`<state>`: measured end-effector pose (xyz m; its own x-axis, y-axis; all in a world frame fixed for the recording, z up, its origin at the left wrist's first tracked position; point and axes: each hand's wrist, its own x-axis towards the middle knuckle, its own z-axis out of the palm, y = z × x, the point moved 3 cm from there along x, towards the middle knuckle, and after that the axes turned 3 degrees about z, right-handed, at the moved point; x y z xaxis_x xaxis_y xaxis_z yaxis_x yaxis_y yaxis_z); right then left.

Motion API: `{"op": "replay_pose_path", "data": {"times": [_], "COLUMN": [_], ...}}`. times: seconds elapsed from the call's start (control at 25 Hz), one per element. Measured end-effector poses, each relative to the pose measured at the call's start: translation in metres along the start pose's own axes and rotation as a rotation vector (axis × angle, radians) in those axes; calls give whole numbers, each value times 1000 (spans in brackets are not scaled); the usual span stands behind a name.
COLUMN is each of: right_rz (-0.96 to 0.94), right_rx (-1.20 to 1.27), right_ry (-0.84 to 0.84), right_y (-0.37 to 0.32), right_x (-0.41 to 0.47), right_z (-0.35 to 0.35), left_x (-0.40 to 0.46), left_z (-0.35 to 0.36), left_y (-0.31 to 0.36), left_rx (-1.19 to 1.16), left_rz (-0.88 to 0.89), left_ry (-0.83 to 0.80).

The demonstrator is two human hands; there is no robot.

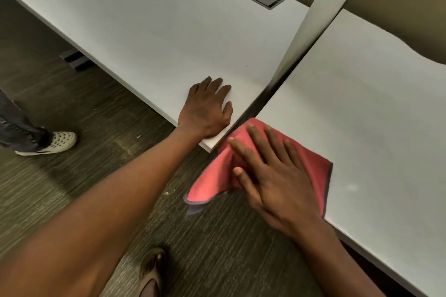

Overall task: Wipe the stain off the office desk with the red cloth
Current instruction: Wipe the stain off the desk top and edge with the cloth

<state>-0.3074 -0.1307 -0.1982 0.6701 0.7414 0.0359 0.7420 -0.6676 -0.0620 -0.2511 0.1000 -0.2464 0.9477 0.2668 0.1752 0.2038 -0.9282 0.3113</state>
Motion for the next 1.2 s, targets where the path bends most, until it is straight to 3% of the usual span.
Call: {"op": "replay_pose_path", "data": {"times": [0.24, 0.44, 0.68, 0.8, 0.88, 1.0, 1.08, 1.2], "right_rz": [249, 344, 373, 321, 276, 315, 440, 629], "right_rx": [-68, -111, 0, 47, 70, 74, 67, 77], "right_ry": [54, -45, -80, -56, -52, -31, -33, -101], "right_y": [47, 87, 42, 21, 22, 55, 87, 134], "right_x": [-82, -133, -70, -30, -34, -88, -138, -194], "right_z": [-7, -20, -16, -8, -6, -12, -19, -26], "left_x": [-2, -2, -5, -3, -7, -22, -33, -44], "left_z": [2, 1, -4, -6, -12, -34, -47, -45], "left_y": [-1, 1, 10, 17, 18, 27, 55, 111], "left_rx": [8, -4, -57, -121, -253, -590, -652, -485], "left_rz": [3, 19, 90, 227, 255, 164, 245, 478], "left_ry": [-61, -63, -32, -133, -155, -1, 16, -97]}}
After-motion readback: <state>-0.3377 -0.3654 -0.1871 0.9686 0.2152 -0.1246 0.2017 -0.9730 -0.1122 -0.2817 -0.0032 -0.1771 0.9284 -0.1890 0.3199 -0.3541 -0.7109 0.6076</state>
